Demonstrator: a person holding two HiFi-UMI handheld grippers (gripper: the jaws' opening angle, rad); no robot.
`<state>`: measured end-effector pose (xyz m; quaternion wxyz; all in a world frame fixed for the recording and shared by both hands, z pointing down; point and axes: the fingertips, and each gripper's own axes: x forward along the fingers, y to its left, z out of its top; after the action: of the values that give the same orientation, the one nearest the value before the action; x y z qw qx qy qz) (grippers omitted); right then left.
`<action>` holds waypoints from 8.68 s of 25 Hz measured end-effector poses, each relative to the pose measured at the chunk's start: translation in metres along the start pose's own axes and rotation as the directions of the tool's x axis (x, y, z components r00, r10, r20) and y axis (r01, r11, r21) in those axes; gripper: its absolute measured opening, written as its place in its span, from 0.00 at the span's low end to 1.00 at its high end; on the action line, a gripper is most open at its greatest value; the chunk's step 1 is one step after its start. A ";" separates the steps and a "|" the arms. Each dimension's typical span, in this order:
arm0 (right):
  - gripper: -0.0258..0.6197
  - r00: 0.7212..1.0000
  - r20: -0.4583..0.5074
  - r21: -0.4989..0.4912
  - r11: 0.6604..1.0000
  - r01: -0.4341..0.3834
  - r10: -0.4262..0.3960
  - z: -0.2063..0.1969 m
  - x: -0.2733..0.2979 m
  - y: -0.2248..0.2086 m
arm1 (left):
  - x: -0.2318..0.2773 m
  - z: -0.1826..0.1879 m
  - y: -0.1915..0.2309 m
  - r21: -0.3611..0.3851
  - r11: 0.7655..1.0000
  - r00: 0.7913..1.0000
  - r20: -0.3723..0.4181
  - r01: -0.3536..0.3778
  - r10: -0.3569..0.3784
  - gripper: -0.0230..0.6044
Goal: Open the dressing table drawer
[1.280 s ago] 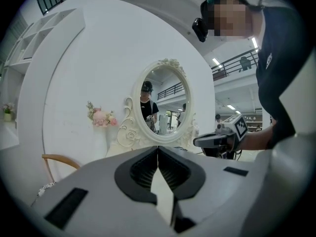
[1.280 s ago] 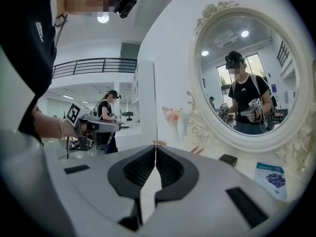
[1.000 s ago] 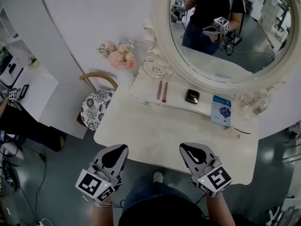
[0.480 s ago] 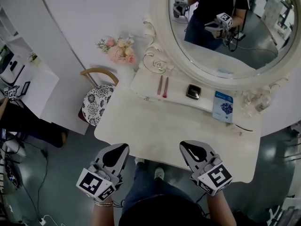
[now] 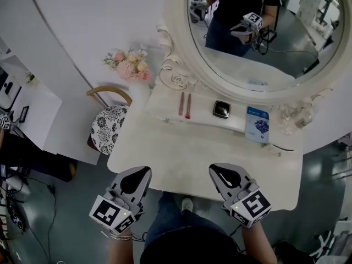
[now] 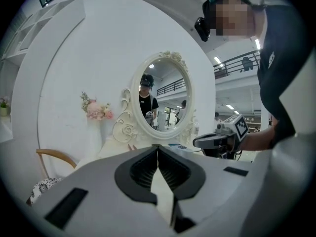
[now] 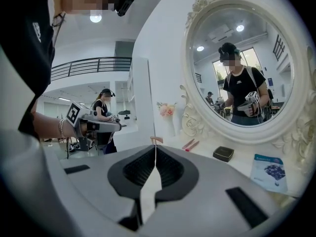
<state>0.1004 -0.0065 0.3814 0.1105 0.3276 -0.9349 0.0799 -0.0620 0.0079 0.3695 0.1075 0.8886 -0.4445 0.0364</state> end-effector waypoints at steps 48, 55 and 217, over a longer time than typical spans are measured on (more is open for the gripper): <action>0.07 0.954 -0.043 0.079 0.951 0.298 -0.295 0.036 0.127 -0.048 | 0.107 0.008 0.137 0.004 0.939 0.932 -0.125 0.344 -0.341 0.07; 0.07 0.949 -0.071 0.088 0.946 0.313 -0.308 0.032 0.138 -0.044 | 0.111 -0.005 0.142 -0.023 0.924 0.913 -0.147 0.381 -0.380 0.07; 0.07 0.977 -0.180 0.153 0.978 0.145 -0.117 -0.015 0.165 -0.046 | 0.175 -0.158 0.133 -0.190 0.949 0.839 -0.446 0.251 -0.312 0.19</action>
<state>0.0063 -0.1371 0.4417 0.1671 0.3886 -0.8886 0.1774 -0.0580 -0.1714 0.5730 0.2713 0.9001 -0.2708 0.2069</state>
